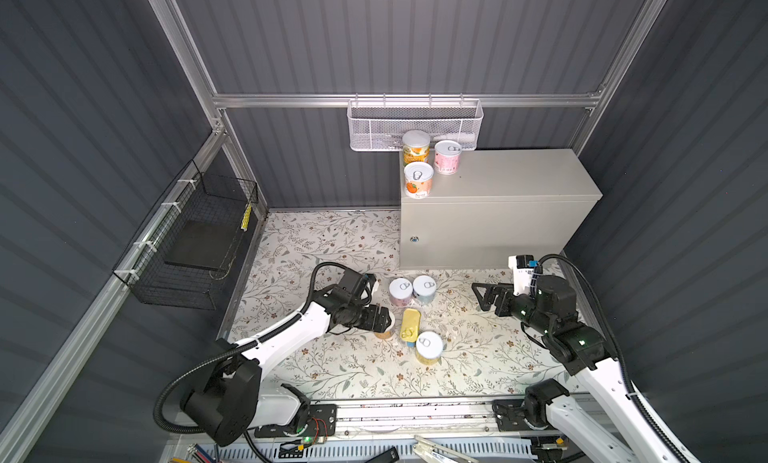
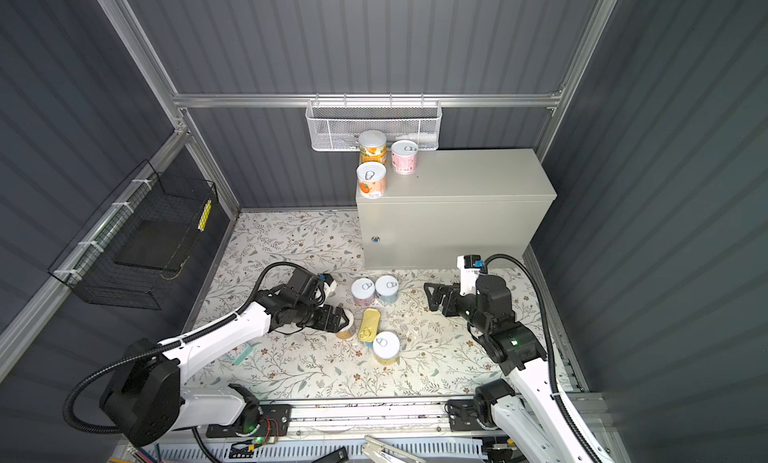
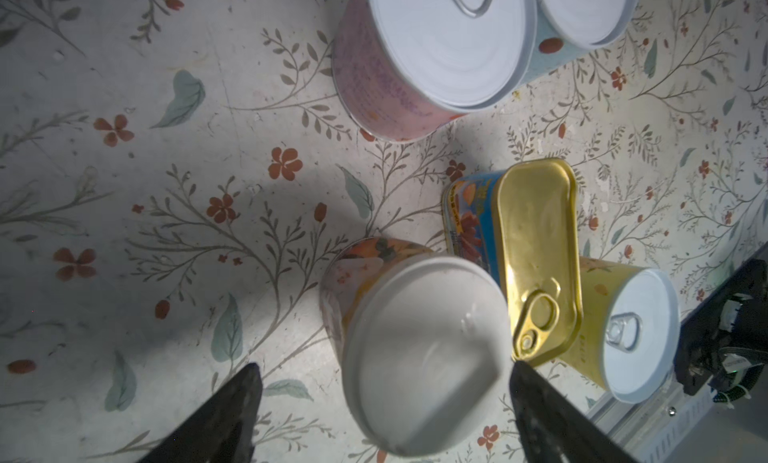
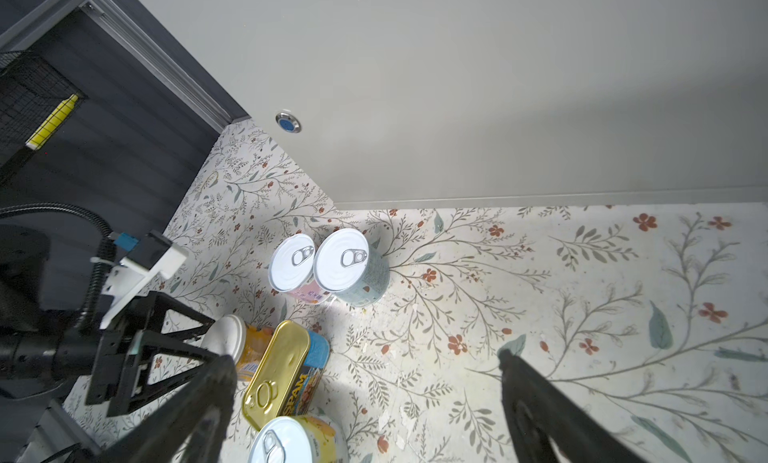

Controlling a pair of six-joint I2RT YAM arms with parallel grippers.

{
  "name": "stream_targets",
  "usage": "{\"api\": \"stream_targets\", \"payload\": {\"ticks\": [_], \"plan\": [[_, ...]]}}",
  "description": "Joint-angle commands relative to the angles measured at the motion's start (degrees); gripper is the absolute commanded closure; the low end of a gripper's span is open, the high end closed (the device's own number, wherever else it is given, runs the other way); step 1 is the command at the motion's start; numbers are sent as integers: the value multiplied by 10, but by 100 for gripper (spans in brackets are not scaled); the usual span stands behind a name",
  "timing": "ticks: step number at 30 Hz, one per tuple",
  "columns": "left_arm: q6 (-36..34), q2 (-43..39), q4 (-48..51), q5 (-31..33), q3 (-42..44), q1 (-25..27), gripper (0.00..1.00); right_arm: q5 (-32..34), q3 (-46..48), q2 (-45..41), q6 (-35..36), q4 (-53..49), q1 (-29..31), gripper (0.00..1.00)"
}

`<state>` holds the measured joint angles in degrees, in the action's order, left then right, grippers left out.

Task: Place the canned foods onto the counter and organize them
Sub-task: 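Lower the left gripper over the yellow white-lidded can while the right gripper descends, then close the left gripper around the yellow can and lift it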

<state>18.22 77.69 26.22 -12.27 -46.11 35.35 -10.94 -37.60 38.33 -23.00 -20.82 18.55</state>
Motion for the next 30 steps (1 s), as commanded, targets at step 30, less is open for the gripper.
{"api": "stream_targets", "payload": {"ticks": [30], "plan": [[-47,134,66,43,-108,39,34,46,-33,76,22,-35,105,1]]}}
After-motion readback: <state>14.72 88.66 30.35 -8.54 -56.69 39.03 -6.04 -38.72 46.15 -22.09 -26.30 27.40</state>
